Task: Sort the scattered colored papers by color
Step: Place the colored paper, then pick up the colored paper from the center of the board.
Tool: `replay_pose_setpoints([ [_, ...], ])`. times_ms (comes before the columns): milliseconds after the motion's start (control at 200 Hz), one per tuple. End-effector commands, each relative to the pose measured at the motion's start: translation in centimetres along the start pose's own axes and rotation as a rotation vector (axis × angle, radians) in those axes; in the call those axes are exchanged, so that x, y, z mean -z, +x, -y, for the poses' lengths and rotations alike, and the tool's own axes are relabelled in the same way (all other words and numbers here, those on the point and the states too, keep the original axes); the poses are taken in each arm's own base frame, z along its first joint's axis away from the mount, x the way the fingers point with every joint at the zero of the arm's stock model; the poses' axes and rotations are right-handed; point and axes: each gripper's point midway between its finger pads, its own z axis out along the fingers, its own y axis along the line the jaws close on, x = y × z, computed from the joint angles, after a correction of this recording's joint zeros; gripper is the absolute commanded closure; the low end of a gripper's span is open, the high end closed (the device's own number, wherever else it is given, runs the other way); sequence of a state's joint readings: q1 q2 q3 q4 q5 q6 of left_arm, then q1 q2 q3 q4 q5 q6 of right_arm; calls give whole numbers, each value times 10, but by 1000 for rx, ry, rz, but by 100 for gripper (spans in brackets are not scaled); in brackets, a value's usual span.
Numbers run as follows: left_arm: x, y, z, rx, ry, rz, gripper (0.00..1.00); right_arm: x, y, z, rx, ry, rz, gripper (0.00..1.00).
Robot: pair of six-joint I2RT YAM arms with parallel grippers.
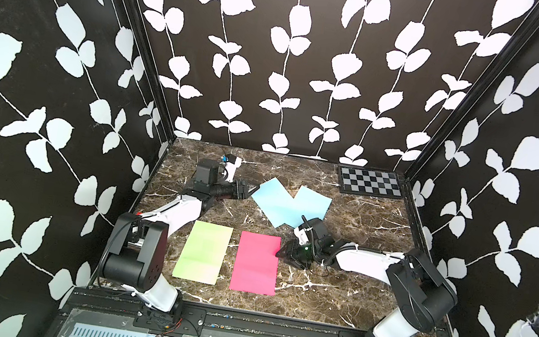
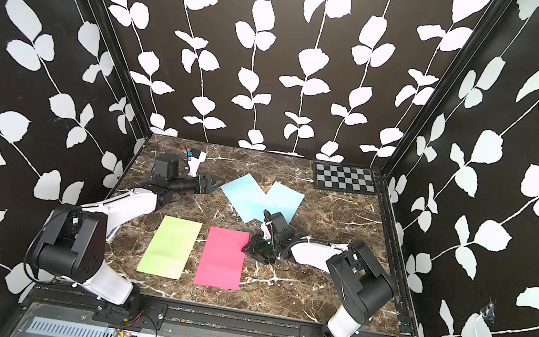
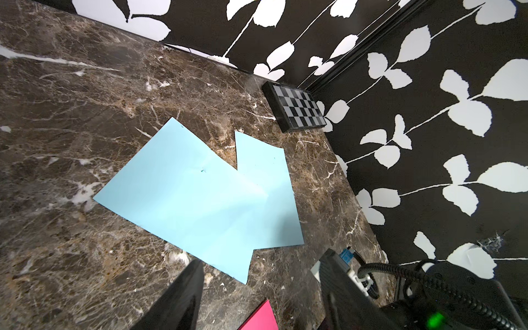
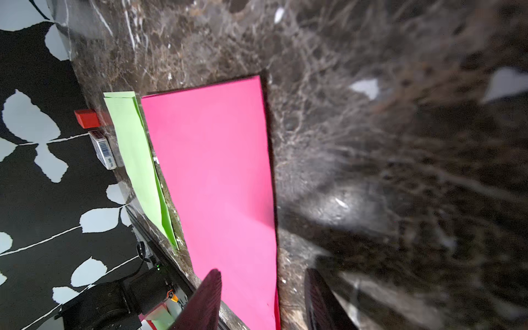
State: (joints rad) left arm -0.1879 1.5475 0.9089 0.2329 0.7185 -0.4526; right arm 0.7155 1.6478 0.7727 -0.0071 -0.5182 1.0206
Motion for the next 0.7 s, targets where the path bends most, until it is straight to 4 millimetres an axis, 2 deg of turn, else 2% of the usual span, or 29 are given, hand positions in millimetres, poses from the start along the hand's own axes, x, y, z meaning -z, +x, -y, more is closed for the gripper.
replay_pose_setpoints([
  [0,2,-4,3,-12,18,10,34,14,-12,-2,33,54,56,52],
  [20,2,-4,3,-13,20,11,33,15,-13,1,34,71,59,52],
  [40,2,-4,3,-12,20,10,33,25,-15,-6,55,64,82,52],
  [170,-1,-5,3,1,31,6,33,59,-29,-8,133,165,170,52],
  [315,-10,-6,2,36,51,1,33,111,-57,-18,218,249,312,52],
  [425,-25,3,-2,70,43,-32,33,139,-82,-25,223,238,397,49],
  [550,-52,23,-14,115,-21,-131,34,154,-114,-35,206,166,462,48],
  [695,-82,40,-24,153,-67,-217,37,149,-147,-44,210,126,458,47],
])
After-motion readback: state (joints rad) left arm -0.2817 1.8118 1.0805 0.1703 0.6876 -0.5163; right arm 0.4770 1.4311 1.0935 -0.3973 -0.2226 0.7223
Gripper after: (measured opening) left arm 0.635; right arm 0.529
